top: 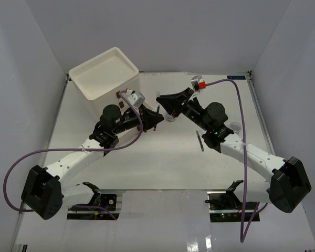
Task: Sort the stationery into containers
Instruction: Close the pen cap on the pen.
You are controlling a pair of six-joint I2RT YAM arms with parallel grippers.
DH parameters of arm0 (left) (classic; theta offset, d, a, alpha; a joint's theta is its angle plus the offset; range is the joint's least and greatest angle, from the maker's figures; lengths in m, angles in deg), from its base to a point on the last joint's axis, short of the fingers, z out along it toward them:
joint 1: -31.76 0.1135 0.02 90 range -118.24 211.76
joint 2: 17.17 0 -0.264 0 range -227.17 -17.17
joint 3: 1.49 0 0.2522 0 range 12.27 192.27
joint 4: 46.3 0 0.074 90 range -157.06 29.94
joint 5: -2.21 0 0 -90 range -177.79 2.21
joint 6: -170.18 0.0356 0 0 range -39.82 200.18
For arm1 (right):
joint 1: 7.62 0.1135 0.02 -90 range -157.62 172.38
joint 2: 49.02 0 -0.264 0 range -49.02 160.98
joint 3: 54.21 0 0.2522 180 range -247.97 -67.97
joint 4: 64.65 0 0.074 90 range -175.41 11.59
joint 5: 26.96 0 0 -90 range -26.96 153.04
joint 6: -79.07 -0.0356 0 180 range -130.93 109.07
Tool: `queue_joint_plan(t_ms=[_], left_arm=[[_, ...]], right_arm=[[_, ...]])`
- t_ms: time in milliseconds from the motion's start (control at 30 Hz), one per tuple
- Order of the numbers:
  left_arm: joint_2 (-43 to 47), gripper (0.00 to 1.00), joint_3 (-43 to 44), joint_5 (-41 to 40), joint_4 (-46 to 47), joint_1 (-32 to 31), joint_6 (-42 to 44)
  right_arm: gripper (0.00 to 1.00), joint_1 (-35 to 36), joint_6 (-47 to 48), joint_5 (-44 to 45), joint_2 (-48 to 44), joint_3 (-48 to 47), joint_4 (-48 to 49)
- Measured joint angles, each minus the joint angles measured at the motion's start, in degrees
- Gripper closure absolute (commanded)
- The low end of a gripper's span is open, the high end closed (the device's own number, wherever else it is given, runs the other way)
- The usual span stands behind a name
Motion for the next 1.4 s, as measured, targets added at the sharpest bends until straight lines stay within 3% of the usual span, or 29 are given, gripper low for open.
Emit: queue_joint_plan(t_ms=[867, 1400], left_arm=[[0.35, 0.77, -0.42, -0.85, 1.22, 0.00, -1.64], [0.48, 0.78, -4.96, 0.70, 8.83, -0.04, -6.16]], right_arm=[[0.91, 1.27, 0.26, 1.05, -0.11, 2.62, 1.38], [0.88, 2.25, -0.11, 1.44, -1.92, 6.43, 3.54]])
